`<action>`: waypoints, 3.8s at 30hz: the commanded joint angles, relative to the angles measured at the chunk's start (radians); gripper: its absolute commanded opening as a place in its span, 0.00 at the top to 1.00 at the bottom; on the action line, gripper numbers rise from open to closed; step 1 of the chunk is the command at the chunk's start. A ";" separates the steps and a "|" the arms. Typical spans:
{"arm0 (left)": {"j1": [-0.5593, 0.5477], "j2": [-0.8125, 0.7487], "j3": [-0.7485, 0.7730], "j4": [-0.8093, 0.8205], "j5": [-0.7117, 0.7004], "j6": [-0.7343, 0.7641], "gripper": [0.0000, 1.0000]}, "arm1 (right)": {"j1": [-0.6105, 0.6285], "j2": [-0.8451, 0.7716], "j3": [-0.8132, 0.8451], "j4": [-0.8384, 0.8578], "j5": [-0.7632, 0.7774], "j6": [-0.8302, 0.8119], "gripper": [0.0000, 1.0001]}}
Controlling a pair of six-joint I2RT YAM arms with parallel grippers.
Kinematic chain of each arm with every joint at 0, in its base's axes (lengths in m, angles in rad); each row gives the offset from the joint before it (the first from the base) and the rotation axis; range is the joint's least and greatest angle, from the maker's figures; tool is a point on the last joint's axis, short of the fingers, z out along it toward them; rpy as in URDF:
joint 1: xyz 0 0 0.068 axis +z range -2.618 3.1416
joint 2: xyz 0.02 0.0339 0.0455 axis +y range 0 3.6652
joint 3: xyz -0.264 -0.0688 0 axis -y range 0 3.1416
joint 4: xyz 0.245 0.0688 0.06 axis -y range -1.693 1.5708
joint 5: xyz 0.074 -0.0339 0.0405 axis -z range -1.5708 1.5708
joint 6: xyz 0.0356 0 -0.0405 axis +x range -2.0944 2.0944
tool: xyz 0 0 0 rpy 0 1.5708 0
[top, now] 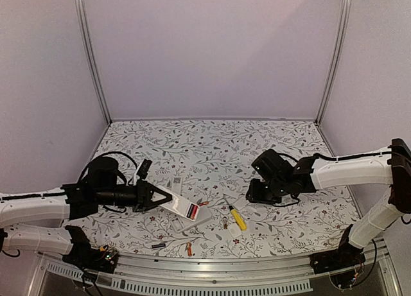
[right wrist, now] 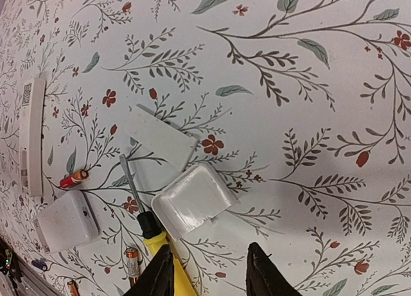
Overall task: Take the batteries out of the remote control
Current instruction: Place the battery cover at the center of the board, then place the remote control without the battery cover at the center of the board.
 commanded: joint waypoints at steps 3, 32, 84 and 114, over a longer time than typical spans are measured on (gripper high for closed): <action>-0.050 0.032 -0.024 0.005 -0.017 0.013 1.00 | 0.006 -0.044 -0.016 -0.025 -0.030 -0.083 0.57; -0.170 0.119 -0.191 0.260 -0.149 -0.141 1.00 | 0.194 0.077 0.006 -0.014 -0.034 -0.042 0.62; -0.034 0.088 -0.220 0.071 -0.311 -0.069 1.00 | 0.206 0.176 0.057 -0.033 0.063 0.034 0.89; 0.006 0.068 -0.345 0.212 -0.157 -0.115 0.90 | 0.206 0.075 0.015 0.031 0.033 0.042 0.93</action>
